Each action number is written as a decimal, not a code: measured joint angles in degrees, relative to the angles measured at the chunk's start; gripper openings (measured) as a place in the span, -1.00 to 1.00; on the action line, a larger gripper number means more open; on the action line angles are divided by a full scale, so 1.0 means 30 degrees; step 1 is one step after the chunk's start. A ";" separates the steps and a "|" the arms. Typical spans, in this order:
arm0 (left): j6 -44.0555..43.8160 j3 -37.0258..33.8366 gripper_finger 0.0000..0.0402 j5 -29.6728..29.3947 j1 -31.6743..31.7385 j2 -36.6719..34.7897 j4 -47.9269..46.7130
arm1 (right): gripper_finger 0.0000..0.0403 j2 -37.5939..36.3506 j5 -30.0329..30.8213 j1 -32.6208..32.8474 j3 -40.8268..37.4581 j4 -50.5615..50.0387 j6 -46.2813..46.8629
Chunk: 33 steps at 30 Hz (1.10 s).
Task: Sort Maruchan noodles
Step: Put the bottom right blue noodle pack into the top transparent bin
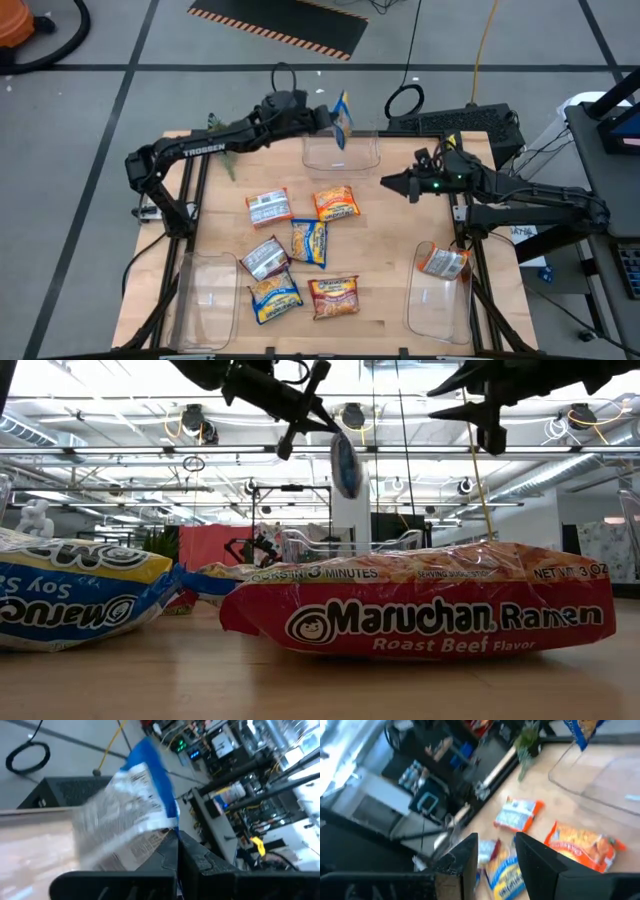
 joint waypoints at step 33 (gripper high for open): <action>0.1884 0.0007 -1.00 -0.0457 -0.0251 0.3740 0.4925 | -0.37 -0.1373 0.1015 -0.1569 0.0000 0.3716 0.0644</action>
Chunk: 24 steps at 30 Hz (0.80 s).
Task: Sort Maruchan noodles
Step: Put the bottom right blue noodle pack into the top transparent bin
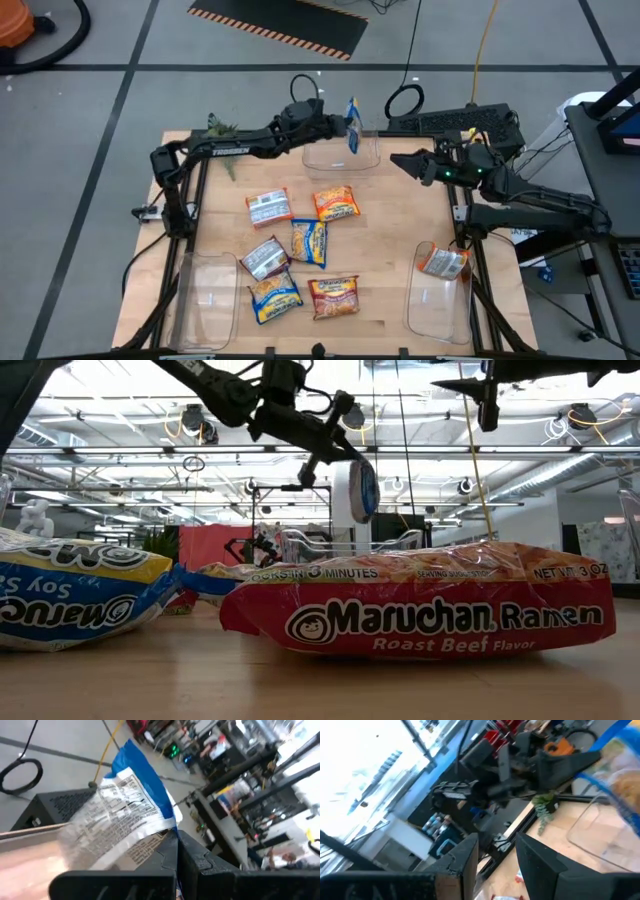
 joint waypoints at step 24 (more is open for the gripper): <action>0.1268 0.0000 -1.00 -0.3113 -0.1181 0.2783 0.0592 | -0.37 -0.3217 -0.1154 -0.0617 -0.0007 -0.5559 -0.0736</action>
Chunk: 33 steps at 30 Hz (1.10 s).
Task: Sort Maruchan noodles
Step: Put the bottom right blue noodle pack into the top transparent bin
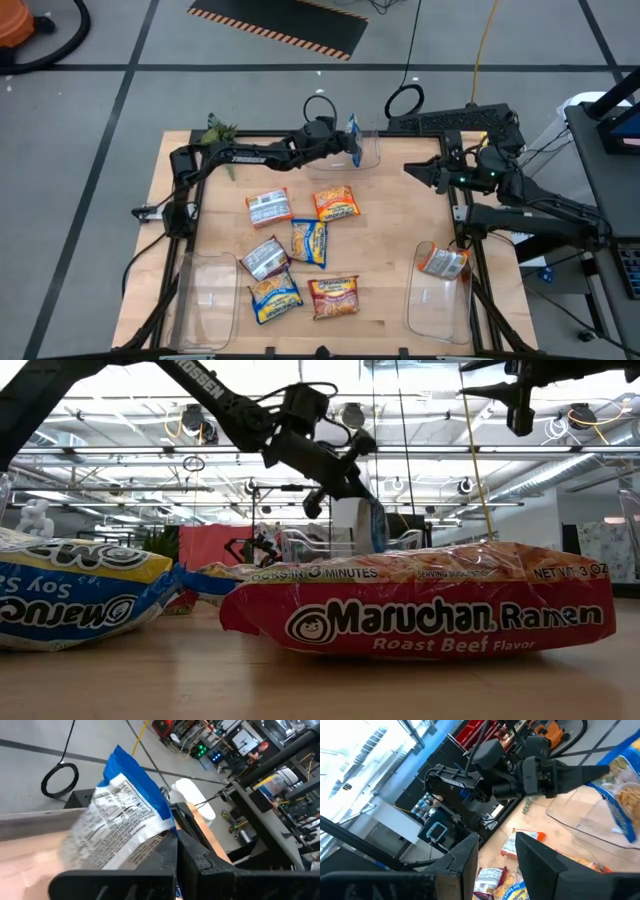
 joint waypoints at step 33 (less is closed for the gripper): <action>-0.1121 0.1026 -1.00 0.0187 -0.0219 0.2250 0.2098 | -0.37 0.0153 0.0065 -0.1331 0.0000 -0.0091 -0.0561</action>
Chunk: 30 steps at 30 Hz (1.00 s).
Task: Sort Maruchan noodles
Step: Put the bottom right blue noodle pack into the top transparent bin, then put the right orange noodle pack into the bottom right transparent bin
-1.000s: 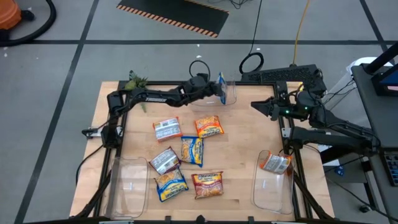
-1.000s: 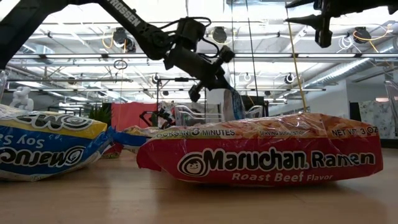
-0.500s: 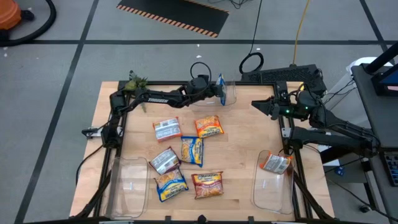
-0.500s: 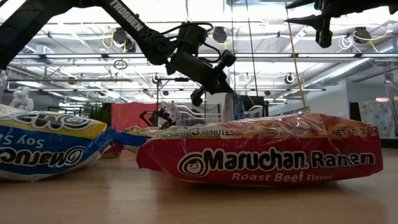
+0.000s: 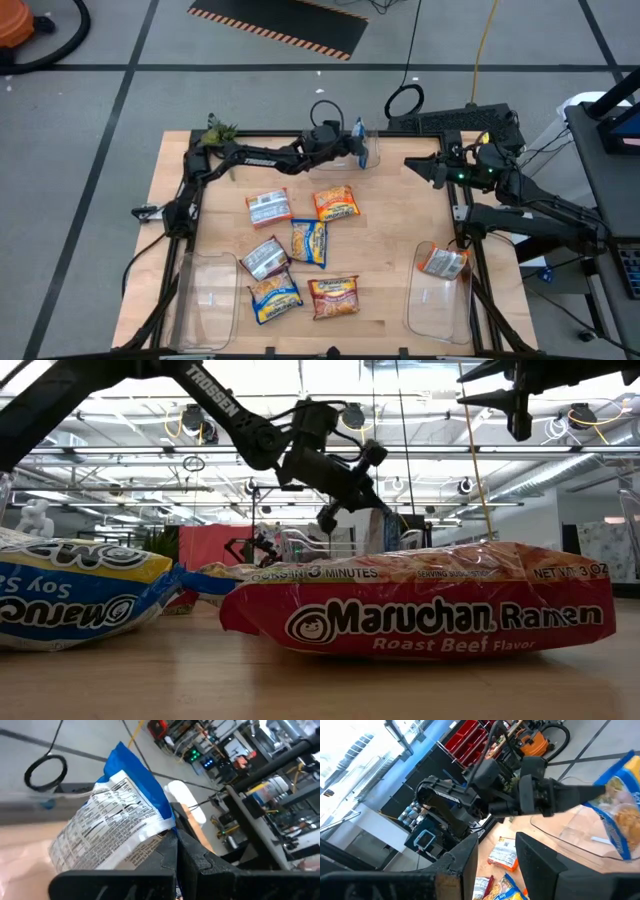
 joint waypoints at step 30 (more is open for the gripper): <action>-0.0456 0.2024 -0.20 0.2356 -0.0553 0.0902 -0.1931 | -0.37 -0.0029 -0.0014 -0.0112 0.0000 0.0312 0.0140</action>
